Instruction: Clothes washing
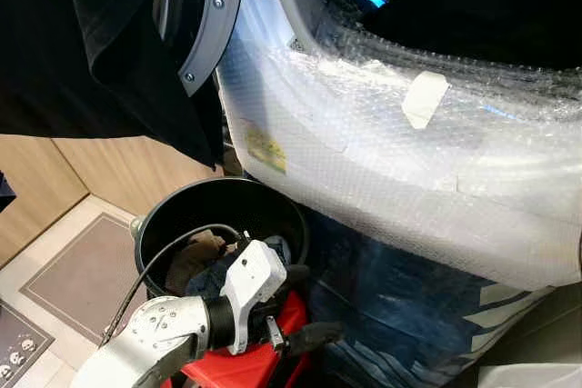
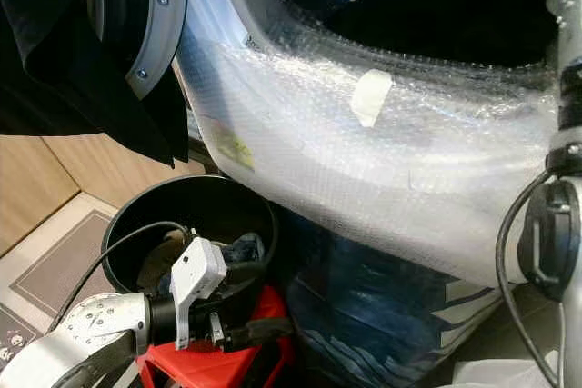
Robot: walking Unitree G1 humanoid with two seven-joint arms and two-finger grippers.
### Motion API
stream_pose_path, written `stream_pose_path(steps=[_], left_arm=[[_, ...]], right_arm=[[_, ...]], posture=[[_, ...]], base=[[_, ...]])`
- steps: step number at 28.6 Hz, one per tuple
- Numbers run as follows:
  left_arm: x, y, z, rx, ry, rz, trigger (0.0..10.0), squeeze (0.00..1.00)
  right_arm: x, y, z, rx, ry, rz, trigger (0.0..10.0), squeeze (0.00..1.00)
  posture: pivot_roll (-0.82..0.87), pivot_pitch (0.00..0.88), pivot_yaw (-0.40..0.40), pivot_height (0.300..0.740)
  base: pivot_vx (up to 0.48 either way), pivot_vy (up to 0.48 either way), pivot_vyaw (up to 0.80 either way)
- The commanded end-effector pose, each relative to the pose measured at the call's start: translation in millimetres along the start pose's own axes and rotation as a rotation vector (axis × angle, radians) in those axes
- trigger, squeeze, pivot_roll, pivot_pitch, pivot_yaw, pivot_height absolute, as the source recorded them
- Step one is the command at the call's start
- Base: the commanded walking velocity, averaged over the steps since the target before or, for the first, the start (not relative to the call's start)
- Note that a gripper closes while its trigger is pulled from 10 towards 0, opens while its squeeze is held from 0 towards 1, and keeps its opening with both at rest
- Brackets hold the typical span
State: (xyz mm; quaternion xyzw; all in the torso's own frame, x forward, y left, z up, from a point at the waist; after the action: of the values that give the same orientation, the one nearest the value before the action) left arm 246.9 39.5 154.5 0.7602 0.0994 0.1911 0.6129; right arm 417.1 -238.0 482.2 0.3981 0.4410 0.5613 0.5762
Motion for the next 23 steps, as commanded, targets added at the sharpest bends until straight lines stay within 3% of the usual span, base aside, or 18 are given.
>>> stream_pose_path(steps=[1,2,9,11,14,21,23], left_arm=[[-0.3,-3,0.9,0.016,-0.007,0.007,10.0,0.00],[1.3,-3,0.8,0.018,-0.006,0.015,10.0,0.00],[5.6,-3,0.7,0.017,0.008,0.049,10.0,0.00],[6.9,-6,1.8,0.025,0.023,0.084,10.0,0.00],[6.6,-9,2.2,0.032,0.020,0.081,10.0,0.00],[9.6,-13,4.0,0.029,0.047,0.123,10.0,0.00],[10.7,-15,4.4,0.032,0.053,0.134,10.0,0.00]], right_arm=[[3.2,16,-7.7,-0.079,0.079,0.059,10.0,0.00],[8.8,13,-16.7,-0.117,0.167,0.094,10.0,0.00],[35.6,7,-40.8,-0.177,0.386,0.229,10.0,0.00],[46.8,2,-57.2,-0.205,0.496,0.282,10.0,0.00],[51.3,-2,-64.1,-0.215,0.537,0.312,10.0,0.00],[80.8,-4,-109.9,-0.314,0.798,0.458,10.0,0.00],[84.0,-6,-114.6,-0.312,0.823,0.479,10.0,0.00]], posture=[[-0.09,0.125,-0.003,0.740],[-0.09,0.122,-0.001,0.740],[-0.09,0.122,0.017,0.740],[-0.09,0.124,0.020,0.740],[-0.09,0.124,0.022,0.740],[-0.09,0.124,0.034,0.740],[-0.09,0.122,0.037,0.740]], base=[[0.000,0.000,0.00],[0.000,0.000,0.00],[0.000,0.000,0.00],[0.000,0.000,0.00],[0.000,0.000,0.00],[0.000,0.000,0.00],[0.000,0.000,0.00]])
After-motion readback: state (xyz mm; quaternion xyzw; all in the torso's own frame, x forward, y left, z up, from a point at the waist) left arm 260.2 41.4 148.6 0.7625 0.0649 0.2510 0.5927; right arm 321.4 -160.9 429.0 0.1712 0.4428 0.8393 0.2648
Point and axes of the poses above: a point about 5 cm out from each wrist's last joint towards the gripper, its own z axis pointing out of the wrist towards the gripper, its own y axis along the axis of the wrist's last joint, x = y × z, the point moved 6 cm from there along z, pointing out of the wrist towards the gripper, and after that the axes turned 9 degrees about z, right-handed, at the moved point
